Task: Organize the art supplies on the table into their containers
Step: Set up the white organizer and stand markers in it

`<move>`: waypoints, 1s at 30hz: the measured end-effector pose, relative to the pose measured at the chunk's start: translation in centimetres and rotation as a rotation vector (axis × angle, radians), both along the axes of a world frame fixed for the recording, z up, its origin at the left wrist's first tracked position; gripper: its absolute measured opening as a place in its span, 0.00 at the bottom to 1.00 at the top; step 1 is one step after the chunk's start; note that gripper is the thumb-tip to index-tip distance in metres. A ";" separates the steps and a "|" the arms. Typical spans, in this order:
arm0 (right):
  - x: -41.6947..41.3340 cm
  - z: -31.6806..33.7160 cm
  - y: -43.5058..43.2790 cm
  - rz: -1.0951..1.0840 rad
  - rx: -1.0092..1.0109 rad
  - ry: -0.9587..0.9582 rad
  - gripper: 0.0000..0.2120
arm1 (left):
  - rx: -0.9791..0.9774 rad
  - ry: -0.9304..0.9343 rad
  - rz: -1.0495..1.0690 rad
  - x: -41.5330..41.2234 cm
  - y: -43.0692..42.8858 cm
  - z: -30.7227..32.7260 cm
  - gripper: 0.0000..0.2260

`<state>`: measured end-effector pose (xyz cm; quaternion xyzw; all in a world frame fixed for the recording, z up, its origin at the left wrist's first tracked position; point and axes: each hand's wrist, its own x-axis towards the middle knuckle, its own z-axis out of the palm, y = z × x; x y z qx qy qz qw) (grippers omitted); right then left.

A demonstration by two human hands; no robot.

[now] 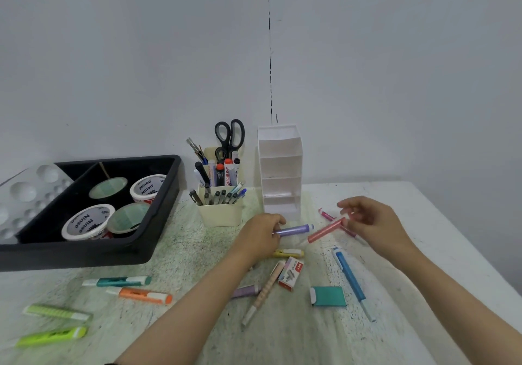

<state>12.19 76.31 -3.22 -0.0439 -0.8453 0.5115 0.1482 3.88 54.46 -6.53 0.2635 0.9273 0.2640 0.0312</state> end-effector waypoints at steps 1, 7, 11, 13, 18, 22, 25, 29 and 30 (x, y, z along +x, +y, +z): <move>0.0 0.7 0.0 -0.006 -0.066 0.032 0.16 | 0.017 -0.005 0.003 0.2 -0.1 0.2 0.16; -0.5 4.3 -0.1 0.028 -0.130 0.139 0.05 | 0.429 -0.235 -0.003 2.6 -0.6 3.6 0.13; -1.7 6.1 -0.6 0.032 -0.024 0.166 0.00 | 0.600 -0.099 -0.023 3.1 -1.0 6.7 0.12; -2.4 7.2 -1.2 0.011 -0.001 0.210 0.03 | 0.638 -0.087 -0.004 3.0 -1.0 8.4 0.09; -3.9 10.7 -2.9 -0.021 -0.092 0.368 0.07 | 0.718 0.171 0.121 1.6 -0.9 10.8 0.08; -4.8 12.7 -4.0 0.000 -0.069 0.492 0.04 | 0.804 0.290 0.190 0.5 -1.1 12.4 0.07; -5.6 13.2 -4.5 0.024 0.010 0.575 0.05 | 0.890 0.228 0.164 0.2 -1.1 13.9 0.07; -6.3 12.8 -4.7 0.083 0.307 0.639 0.08 | 0.916 0.239 0.145 -0.1 -1.1 15.2 0.15; -6.4 12.6 -4.7 0.111 0.392 0.633 0.09 | 0.904 0.253 0.128 -0.1 -1.1 15.4 0.18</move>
